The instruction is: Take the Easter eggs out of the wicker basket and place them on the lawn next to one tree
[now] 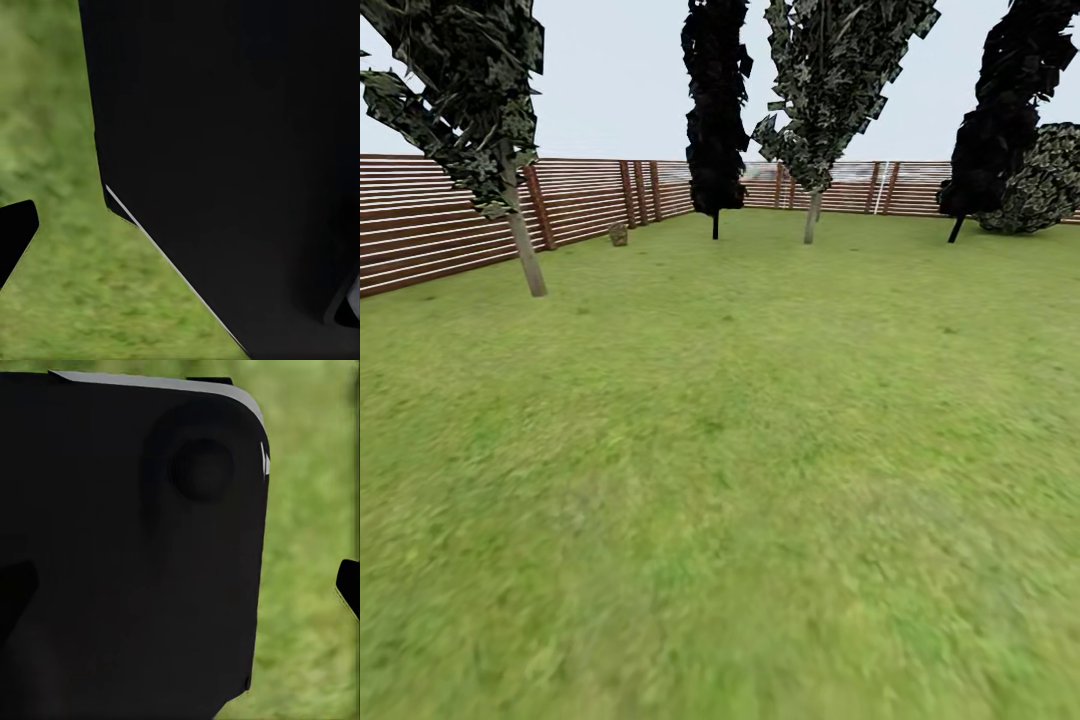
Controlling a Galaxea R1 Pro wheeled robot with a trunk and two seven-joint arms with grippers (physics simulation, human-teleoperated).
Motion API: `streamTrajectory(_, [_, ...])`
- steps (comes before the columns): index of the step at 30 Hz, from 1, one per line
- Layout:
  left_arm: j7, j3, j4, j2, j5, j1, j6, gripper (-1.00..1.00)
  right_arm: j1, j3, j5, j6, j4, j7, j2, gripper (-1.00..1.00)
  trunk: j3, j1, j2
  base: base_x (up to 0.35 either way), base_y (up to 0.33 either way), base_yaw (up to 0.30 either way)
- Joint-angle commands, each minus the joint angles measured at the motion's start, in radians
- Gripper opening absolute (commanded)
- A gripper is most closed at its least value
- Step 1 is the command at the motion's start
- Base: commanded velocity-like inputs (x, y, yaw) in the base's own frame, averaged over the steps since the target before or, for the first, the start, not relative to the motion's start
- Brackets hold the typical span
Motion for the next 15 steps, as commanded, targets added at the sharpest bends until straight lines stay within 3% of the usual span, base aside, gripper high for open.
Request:
streamTrajectory(1, [-0.001,0.0,-0.002,0.0,0.001,0.001,0.0,1.0,0.0,0.0,0.0,-0.004,0.001,0.0,0.0,1.0,-0.001,0.001,0.0,0.341,0.0,0.0])
streamTrajectory(15, [-0.001,0.0,-0.002,0.0,0.001,0.001,0.0,1.0,0.0,0.0,-0.001,-0.004,0.001,0.0,0.001,1.0,-0.001,0.001,0.0,0.341,0.0,0.0])
